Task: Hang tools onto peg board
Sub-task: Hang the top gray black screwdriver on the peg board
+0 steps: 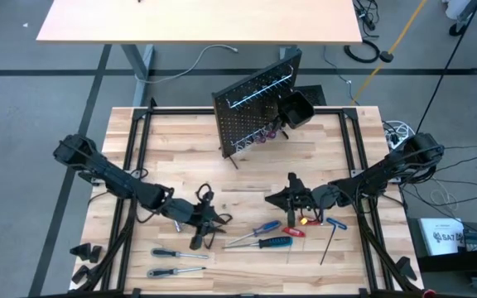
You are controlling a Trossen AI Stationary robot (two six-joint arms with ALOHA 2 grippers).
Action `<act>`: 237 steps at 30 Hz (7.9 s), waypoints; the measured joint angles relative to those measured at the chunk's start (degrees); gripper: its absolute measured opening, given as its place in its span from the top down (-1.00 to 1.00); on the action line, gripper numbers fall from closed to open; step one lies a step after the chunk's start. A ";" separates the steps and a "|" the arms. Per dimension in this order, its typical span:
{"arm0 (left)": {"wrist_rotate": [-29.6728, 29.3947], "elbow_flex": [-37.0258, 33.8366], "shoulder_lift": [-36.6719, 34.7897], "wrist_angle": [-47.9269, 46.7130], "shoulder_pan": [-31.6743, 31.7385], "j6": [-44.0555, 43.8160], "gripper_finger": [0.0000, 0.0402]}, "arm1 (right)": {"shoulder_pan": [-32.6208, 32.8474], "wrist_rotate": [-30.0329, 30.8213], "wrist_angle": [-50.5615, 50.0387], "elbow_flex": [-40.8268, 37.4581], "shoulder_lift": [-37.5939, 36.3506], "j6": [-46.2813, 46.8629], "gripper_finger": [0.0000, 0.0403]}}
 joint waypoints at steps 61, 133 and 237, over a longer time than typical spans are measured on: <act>8.44 8.32 0.05 -51.10 -24.88 -38.65 0.40 | 4.92 7.94 -20.32 0.02 -10.25 2.66 1.00; -9.58 16.68 5.56 -70.33 -27.96 -24.81 0.56 | 3.32 6.36 -3.85 0.00 -8.88 -3.35 1.00; 20.71 19.34 -6.36 -34.95 22.36 -25.22 0.09 | 4.85 14.18 -76.23 55.32 19.41 -42.77 0.62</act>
